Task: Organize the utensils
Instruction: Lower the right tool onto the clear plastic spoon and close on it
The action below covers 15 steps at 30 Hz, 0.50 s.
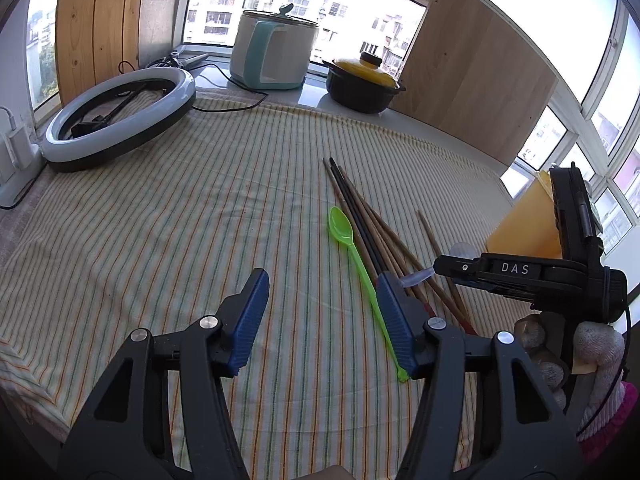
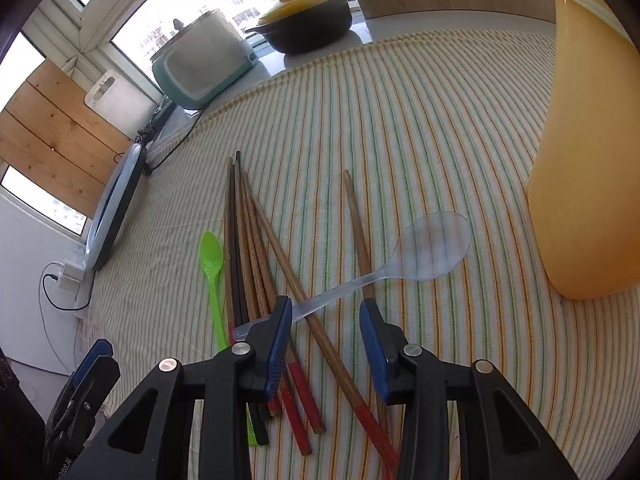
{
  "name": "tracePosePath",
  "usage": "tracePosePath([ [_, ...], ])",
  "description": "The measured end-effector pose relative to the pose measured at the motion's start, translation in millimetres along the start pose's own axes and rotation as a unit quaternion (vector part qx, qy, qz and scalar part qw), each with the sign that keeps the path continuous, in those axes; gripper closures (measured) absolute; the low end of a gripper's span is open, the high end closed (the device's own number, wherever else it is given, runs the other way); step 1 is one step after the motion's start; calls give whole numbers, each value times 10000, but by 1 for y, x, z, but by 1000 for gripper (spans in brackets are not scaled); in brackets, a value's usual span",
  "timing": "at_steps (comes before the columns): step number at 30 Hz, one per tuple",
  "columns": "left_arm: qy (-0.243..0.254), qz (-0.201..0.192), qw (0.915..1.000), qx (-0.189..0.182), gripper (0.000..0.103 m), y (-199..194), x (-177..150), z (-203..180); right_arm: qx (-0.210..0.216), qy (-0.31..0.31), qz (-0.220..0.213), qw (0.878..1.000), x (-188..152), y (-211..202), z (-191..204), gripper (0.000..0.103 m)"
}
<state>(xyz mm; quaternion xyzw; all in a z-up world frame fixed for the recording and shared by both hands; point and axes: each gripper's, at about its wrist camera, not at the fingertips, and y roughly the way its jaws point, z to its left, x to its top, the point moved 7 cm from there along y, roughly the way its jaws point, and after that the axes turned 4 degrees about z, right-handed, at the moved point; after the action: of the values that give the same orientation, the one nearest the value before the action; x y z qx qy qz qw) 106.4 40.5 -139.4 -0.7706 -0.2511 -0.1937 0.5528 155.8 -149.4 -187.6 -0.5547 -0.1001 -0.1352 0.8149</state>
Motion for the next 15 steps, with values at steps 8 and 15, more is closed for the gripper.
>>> tracePosePath([
  [8,-109,413,9983,-398,56,23,3,-5,148,579,289,9978,9,13,-3,70],
  [15,-274,740,9951,-596,61,44,9,-7,263,1256,420,9909,15,18,-12,74],
])
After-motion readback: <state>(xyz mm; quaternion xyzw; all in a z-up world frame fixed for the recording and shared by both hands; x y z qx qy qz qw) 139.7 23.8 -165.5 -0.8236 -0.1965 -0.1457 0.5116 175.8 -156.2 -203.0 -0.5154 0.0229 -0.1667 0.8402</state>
